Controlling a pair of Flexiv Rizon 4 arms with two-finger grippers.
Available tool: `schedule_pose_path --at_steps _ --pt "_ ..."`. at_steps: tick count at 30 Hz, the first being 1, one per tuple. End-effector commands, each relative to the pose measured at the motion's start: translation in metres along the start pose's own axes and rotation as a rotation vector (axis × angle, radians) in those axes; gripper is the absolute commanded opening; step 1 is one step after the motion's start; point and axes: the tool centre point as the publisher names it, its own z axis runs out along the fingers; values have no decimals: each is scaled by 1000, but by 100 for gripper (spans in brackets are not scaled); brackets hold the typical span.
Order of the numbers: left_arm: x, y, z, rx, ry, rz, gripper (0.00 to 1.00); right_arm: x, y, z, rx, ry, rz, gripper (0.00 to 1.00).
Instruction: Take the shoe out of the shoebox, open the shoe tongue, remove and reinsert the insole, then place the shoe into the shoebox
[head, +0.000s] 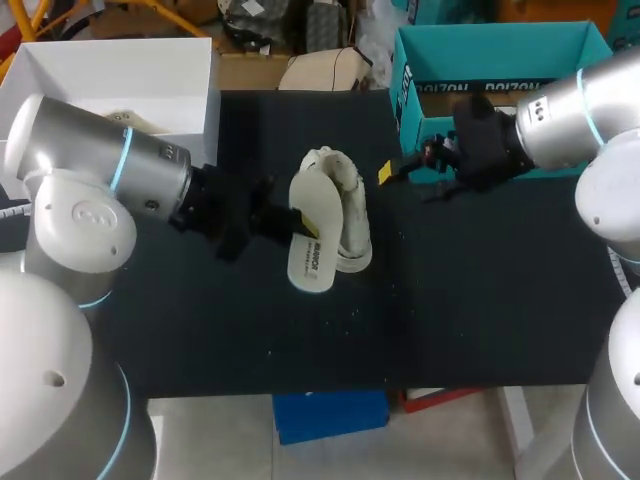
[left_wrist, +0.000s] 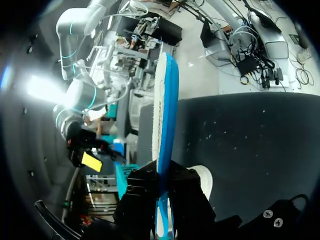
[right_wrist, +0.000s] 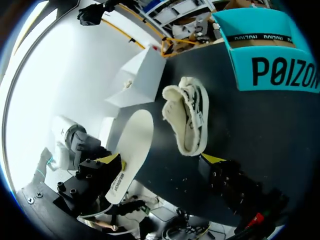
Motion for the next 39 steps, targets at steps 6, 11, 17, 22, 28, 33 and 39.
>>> schedule_pose_path --at_steps 6,11,17,22,28,33,39 --pt "1 -6 2 4 148 -28 0 -6 -15 -40 9 -23 -46 100" --pt "1 -7 2 5 159 -24 0 -7 -17 -40 14 -7 -21 100" --pt "1 -7 2 5 159 -24 0 -7 -17 -40 14 -7 -21 100" --pt "1 -7 2 5 159 -24 0 -7 -17 -40 14 -7 -21 100" --pt "1 -7 2 5 159 -24 0 -7 -17 -40 14 -7 -21 100" --pt "10 -12 10 177 20 -85 0 -13 -25 -45 -5 -71 -42 100" --pt "13 -20 24 307 -44 -96 0 -17 -44 -59 -62 -124 -39 100"
